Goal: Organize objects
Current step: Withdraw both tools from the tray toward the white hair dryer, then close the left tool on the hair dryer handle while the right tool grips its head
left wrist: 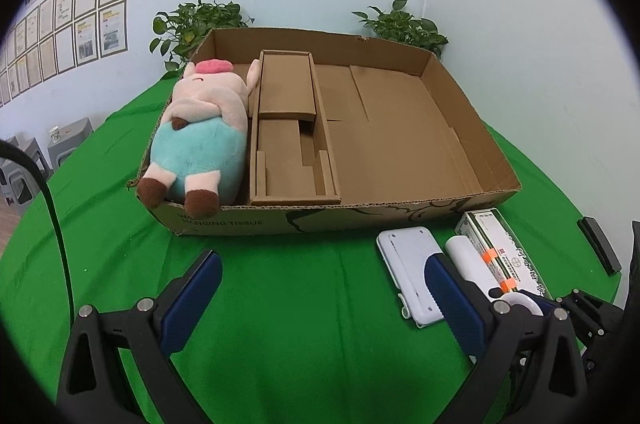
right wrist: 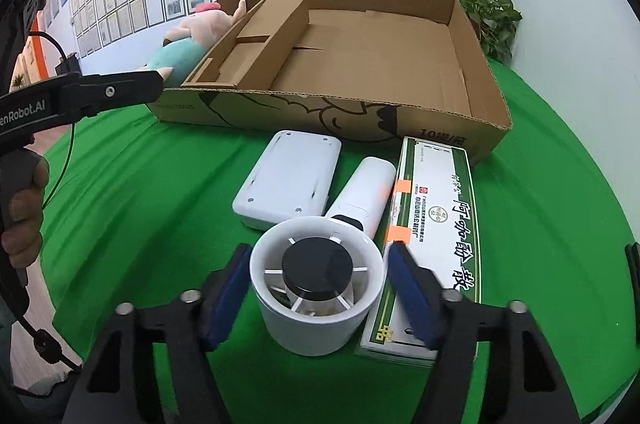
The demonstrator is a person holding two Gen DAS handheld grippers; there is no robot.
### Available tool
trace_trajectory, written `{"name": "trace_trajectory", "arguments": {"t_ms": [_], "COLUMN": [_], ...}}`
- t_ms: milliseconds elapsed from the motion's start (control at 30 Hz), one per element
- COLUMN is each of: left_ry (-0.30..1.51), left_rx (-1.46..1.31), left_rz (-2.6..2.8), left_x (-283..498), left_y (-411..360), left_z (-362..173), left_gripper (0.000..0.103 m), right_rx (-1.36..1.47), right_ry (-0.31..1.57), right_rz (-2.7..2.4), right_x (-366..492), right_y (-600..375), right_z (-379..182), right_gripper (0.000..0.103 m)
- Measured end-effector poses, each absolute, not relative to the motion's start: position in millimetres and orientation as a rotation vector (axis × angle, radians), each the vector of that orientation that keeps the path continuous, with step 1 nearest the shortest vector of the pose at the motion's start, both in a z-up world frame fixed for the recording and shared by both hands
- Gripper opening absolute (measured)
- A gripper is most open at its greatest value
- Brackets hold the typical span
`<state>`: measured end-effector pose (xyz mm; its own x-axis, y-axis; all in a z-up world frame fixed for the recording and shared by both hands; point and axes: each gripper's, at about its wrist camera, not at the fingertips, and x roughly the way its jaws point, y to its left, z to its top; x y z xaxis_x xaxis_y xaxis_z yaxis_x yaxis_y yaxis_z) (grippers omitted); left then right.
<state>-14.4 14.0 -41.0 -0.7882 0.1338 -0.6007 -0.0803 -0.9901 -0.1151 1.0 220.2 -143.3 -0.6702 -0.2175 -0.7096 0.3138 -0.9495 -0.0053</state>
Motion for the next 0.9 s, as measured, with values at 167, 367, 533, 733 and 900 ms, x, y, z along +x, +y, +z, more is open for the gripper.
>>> {"name": "trace_trajectory", "arguments": {"t_ms": [167,367,533,733,900], "left_ry": [-0.136,-0.229,-0.291,-0.333,-0.349], "left_rx": [-0.984,-1.117,-1.169,-1.184,-1.185], "left_rz": [2.825,2.648,2.543,2.509,2.515], "left_x": [-15.0,-23.5,-25.6,-27.2,-25.5], "left_y": [16.0,21.3,29.1,29.2,20.8], "left_z": [-42.6,-58.8,-70.1,-73.4,-72.1], "left_gripper": [0.101,0.101,0.101,0.101,0.101], "right_rx": [1.087,1.096,1.06,1.076,1.088], "right_ry": [0.134,0.083,0.126,0.207,0.117], "right_rz": [-2.587,-2.473,-2.483,-2.533,-2.508], "right_x": [3.3,18.1,26.2,24.3,22.0], "right_y": [221.7,219.0,211.1,202.0,206.6], "right_z": [-141.9,-138.7,-135.4,-137.0,-138.7], "right_gripper": [0.055,0.057,0.074,0.055,0.055]}}
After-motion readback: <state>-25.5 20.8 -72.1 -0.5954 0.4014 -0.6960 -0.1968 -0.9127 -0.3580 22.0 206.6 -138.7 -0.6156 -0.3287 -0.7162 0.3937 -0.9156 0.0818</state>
